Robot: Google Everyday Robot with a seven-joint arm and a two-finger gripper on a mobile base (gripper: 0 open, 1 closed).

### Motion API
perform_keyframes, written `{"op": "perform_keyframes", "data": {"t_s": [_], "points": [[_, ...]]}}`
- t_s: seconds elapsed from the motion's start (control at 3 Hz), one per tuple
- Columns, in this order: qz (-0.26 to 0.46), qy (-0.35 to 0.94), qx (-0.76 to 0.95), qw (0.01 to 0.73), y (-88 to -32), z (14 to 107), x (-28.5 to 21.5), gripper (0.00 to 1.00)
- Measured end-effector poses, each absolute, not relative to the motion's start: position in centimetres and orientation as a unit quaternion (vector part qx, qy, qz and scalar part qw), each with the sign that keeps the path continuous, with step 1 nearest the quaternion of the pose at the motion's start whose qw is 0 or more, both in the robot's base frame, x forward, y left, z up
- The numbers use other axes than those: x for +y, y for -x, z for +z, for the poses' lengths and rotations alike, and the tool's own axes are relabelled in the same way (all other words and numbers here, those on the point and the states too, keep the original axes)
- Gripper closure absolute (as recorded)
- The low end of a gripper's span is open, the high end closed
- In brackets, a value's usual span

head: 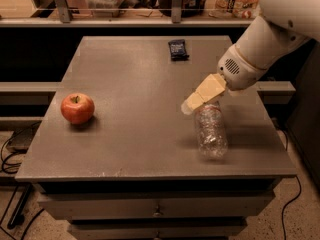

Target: Place water bottle upright

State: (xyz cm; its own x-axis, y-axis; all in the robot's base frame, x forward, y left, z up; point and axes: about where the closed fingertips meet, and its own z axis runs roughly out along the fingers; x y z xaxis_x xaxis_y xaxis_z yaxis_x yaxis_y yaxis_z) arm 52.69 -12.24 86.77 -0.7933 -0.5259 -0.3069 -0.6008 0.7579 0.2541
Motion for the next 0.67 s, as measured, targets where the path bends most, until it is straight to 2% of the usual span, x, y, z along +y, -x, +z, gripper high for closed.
{"op": "perform_keyframes", "data": {"t_s": [0.67], "points": [[0.101,0.316,0.94,0.08,-53.94,84.73,-11.44,0.0]]}}
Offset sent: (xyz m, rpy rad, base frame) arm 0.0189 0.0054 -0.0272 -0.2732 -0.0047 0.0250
